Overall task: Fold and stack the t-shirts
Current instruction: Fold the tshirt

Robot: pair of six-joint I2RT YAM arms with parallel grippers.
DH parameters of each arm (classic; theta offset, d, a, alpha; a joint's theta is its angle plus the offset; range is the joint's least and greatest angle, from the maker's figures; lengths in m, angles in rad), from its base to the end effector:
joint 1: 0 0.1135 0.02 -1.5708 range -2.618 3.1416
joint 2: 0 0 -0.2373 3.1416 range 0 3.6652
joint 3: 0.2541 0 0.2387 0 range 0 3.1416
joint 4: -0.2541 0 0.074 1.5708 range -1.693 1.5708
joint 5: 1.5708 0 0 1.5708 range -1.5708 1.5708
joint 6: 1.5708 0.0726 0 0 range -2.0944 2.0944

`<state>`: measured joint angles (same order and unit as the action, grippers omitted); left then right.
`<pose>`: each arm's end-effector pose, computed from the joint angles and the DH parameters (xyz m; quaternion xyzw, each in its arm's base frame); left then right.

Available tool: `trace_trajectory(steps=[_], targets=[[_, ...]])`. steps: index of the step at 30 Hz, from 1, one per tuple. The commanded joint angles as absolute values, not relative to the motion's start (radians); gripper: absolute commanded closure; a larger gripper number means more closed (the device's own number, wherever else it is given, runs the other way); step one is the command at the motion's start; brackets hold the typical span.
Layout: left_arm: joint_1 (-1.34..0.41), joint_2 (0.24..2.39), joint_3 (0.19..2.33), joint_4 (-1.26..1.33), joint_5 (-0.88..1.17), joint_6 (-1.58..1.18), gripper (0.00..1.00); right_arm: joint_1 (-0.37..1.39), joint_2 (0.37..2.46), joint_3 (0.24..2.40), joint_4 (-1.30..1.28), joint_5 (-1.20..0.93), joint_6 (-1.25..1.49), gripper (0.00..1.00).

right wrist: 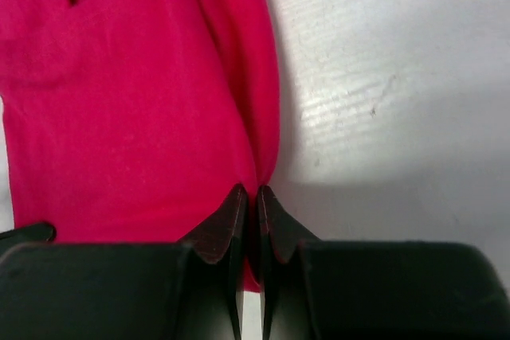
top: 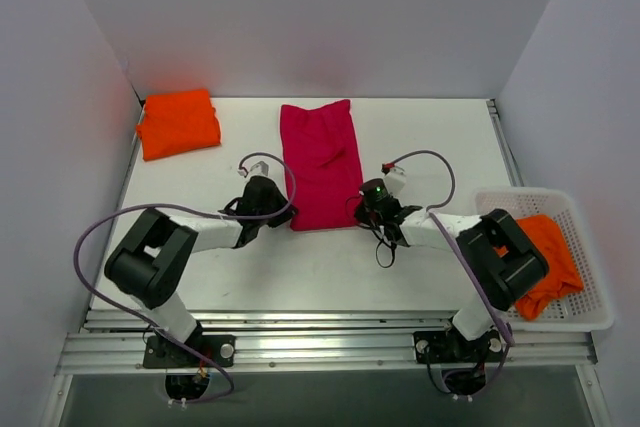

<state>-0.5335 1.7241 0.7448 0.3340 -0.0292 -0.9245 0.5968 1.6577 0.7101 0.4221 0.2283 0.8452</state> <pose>0.3041 -0.1772 0.1015 -0.1802 0.8764 -0.2876 0.3416 0.2982 0.1827 0.1247 0.1631 0.8472 0.2532 0.4377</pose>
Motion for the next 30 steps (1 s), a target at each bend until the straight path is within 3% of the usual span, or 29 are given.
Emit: trace_trajectory(steps=[1,7,12,30], targets=[[-0.589,1.498,0.716,0.189,-0.089,-0.922,0.98,0.623,1.478,0.712,0.211,0.293,0.853,1.0],[-0.617,1.212,0.73,-0.069,-0.15,-0.934,0.98,0.67,1.289,0.771,-0.044,0.336,0.851,1.0],[-0.604,1.157,0.808,-0.156,-0.207,-0.91,0.97,0.664,1.252,0.879,-0.097,0.373,0.818,1.0],[-0.445,1.462,1.008,-0.055,-0.095,-0.917,0.97,0.58,1.765,1.339,-0.094,0.304,0.741,1.0]])
